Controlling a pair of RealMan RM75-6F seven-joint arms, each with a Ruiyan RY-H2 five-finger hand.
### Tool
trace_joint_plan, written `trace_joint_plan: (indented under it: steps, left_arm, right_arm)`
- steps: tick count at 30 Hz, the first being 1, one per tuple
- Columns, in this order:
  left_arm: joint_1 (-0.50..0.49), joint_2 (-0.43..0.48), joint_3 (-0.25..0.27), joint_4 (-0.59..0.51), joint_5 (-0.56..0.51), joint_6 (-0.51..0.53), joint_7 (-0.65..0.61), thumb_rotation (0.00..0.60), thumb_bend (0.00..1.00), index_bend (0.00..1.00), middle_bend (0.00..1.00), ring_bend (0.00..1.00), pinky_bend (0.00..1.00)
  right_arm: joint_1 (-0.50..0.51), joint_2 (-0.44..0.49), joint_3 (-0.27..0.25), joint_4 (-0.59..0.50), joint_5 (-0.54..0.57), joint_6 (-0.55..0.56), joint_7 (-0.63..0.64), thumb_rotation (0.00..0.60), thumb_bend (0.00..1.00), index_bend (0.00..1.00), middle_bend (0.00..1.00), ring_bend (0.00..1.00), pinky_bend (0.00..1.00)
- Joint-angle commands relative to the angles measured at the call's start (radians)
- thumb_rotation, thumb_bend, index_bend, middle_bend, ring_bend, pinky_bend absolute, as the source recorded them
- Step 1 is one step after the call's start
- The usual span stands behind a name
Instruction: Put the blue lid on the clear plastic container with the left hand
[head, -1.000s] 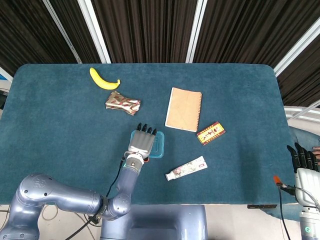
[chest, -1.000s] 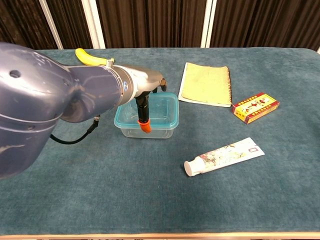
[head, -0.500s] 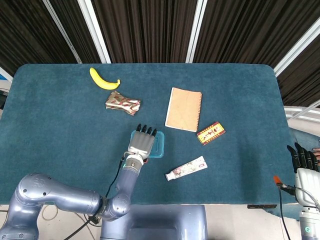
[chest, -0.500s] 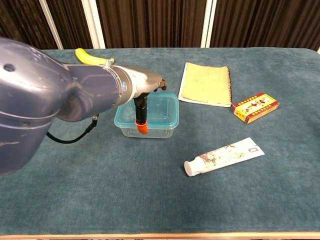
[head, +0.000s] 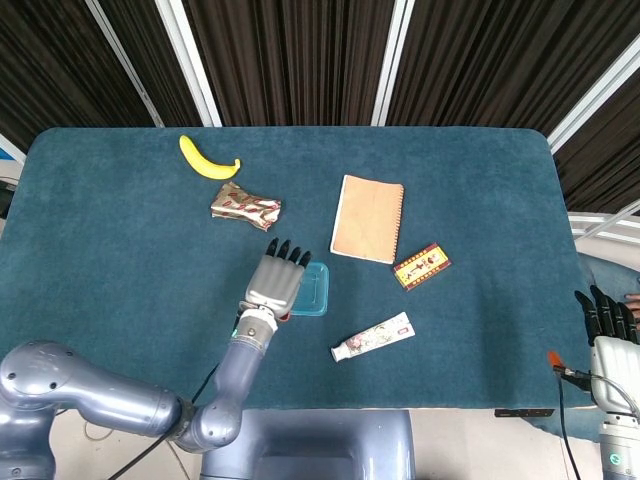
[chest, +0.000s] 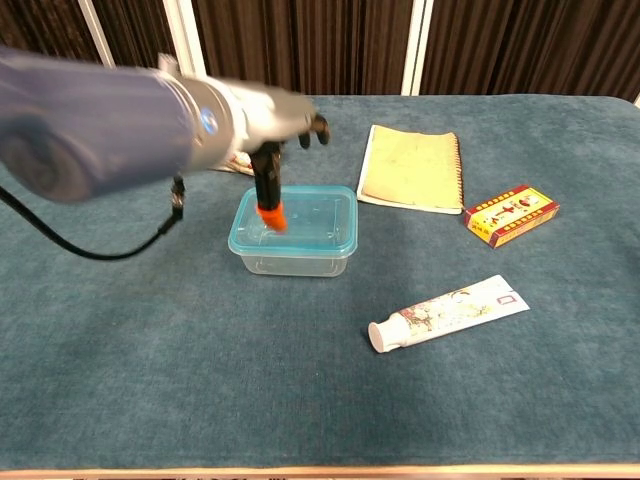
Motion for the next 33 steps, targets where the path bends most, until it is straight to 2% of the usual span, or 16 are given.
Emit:
trace_joint_plan:
  steps: [1, 6, 9, 13, 20, 33]
  left_arm:
    - [0.027, 0.015, 0.005, 0.011, 0.080, -0.016, -0.071, 0.600, 0.30, 0.29, 0.26, 0.00, 0.00]
    - [0.046, -0.009, 0.008, 0.088, 0.129, -0.077, -0.161, 0.600, 0.41, 0.46, 0.35, 0.02, 0.01]
    - [0.048, -0.030, 0.006, 0.136, 0.149, -0.099, -0.196, 0.600, 0.43, 0.50, 0.38, 0.04, 0.02]
    - [0.039, -0.052, 0.011, 0.186, 0.166, -0.107, -0.198, 0.600, 0.44, 0.53, 0.45, 0.09, 0.08]
    - [0.021, -0.087, 0.007, 0.256, 0.166, -0.128, -0.193, 0.600, 0.49, 0.57, 0.51, 0.14, 0.09]
    - [-0.034, -0.177, -0.003, 0.376, 0.190, -0.136, -0.146, 0.600, 0.51, 0.60, 0.52, 0.15, 0.11]
  right_arm:
    - [0.000, -0.001, 0.001, -0.001, 0.003, -0.001, -0.001, 0.600, 0.27, 0.09, 0.01, 0.03, 0.00]
    - [-0.001, 0.001, 0.002, -0.006, 0.011, -0.005, 0.004, 0.600, 0.28, 0.09, 0.01, 0.04, 0.00]
    - [-0.001, 0.004, 0.001, -0.010, 0.013, -0.009, 0.009, 0.600, 0.28, 0.09, 0.01, 0.04, 0.00]
    - [0.000, 0.006, 0.002, -0.013, 0.019, -0.014, 0.014, 0.600, 0.27, 0.09, 0.01, 0.03, 0.00]
    - [0.000, 0.009, 0.004, -0.019, 0.026, -0.019, 0.020, 0.600, 0.27, 0.09, 0.01, 0.04, 0.00]
    - [-0.001, 0.012, 0.006, -0.025, 0.033, -0.023, 0.025, 0.600, 0.27, 0.09, 0.01, 0.04, 0.00]
